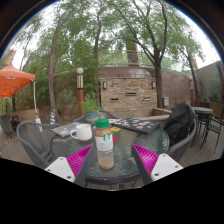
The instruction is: Pour water
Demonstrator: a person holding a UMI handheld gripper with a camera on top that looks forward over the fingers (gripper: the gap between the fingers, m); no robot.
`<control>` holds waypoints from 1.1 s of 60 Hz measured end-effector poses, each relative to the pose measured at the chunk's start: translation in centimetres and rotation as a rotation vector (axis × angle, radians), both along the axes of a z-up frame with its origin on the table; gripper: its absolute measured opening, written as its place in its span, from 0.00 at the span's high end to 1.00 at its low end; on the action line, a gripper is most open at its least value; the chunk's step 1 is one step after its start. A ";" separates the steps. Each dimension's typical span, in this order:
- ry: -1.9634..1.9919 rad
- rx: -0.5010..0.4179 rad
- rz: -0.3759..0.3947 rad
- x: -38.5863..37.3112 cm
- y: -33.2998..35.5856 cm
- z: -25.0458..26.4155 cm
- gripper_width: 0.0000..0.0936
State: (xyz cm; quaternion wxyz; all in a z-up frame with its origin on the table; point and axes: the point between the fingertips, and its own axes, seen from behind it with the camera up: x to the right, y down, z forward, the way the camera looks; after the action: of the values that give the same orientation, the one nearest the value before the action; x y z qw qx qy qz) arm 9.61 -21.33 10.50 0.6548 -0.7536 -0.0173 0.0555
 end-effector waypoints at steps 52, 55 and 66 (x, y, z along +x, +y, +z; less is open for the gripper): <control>-0.181 0.015 -0.082 -3.2 14.1 -1.5 0.69; -0.290 0.045 -0.089 -2.8 15.9 0.2 0.70; -0.988 0.148 -0.024 -6.1 24.3 7.3 0.70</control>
State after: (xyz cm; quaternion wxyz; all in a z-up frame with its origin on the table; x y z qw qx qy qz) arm 3.47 2.96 17.83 0.6207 -0.6415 -0.3206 -0.3169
